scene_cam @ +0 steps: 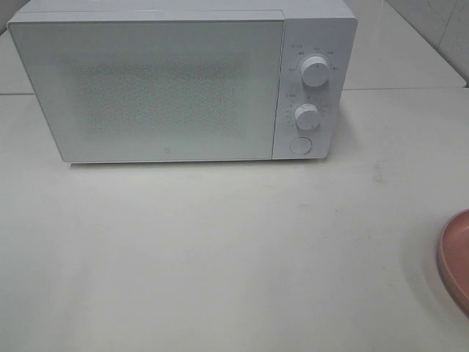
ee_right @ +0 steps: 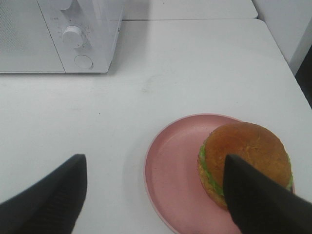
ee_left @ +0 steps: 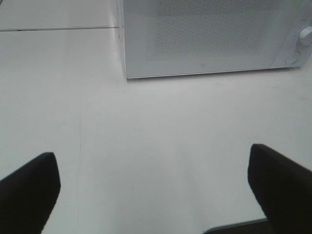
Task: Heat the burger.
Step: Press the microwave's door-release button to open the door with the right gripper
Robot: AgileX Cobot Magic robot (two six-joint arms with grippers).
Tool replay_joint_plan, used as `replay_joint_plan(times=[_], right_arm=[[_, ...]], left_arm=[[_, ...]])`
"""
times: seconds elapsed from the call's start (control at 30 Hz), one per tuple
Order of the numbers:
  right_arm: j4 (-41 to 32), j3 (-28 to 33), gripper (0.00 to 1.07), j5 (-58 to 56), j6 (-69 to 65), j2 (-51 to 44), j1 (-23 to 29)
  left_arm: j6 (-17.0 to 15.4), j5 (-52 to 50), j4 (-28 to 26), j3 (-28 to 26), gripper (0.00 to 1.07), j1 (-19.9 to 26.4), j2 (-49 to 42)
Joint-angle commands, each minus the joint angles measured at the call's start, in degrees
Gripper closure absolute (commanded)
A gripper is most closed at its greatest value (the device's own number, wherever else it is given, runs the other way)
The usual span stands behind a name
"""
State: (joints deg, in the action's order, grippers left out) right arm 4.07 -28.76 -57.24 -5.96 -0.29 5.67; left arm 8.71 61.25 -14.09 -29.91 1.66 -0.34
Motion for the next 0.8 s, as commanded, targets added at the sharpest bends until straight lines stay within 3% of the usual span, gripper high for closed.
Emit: replay_joint_plan(times=[0.03, 0.57, 0.8], right_arm=[[0.17, 0.06, 0.33, 0.23, -0.17, -1.60, -0.06], [0.06, -0.17, 0.33, 0.63, -0.17, -1.60, -0.06], [0.06, -2.18, 0.33, 5.84, -0.17, -0.11, -0.06]], left_arm=[[0.06, 0.34, 0.06, 0.11, 0.08, 0.11, -0.92], [0.06, 0.34, 0.06, 0.11, 0.08, 0.11, -0.92], [0.06, 0.34, 0.06, 0.11, 0.08, 0.11, -0.92]])
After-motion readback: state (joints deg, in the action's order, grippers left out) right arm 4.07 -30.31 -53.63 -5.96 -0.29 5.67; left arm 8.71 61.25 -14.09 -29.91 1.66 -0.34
